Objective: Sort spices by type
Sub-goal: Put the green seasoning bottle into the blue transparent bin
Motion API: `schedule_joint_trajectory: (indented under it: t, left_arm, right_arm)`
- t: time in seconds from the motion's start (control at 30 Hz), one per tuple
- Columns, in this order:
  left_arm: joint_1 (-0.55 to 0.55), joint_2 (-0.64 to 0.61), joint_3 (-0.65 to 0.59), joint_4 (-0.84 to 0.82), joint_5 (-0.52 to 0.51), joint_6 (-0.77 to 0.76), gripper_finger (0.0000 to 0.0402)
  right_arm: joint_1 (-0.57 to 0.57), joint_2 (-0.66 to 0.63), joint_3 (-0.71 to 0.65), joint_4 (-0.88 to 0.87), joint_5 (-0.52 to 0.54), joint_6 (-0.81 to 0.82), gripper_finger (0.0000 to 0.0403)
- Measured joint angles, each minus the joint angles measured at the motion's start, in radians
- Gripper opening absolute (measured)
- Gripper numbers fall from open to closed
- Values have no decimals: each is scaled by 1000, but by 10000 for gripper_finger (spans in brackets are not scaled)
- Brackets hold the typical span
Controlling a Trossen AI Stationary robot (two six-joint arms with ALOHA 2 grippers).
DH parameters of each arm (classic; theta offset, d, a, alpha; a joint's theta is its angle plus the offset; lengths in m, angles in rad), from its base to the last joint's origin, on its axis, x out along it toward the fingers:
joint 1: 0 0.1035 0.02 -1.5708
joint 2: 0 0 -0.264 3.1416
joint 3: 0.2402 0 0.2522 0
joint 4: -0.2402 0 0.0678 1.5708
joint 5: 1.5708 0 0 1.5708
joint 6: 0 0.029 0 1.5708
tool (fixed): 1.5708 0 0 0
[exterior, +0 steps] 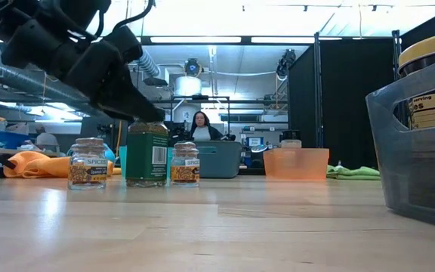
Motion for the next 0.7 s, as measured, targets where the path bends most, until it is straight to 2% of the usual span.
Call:
schedule_joint_trajectory:
  t: [0.3,0.47,0.7]
  left_arm:
    - [0,-1,-10,5,2,-5,206]
    - [0,-1,-6,39,3,-7,199]
    - [41,-2,69,35,-42,-5,201]
  right_arm:
    - [0,0,0,0,0,0,231]
    - [0,0,0,-2,0,0,231]
    - [0,0,0,-2,1,11,227]
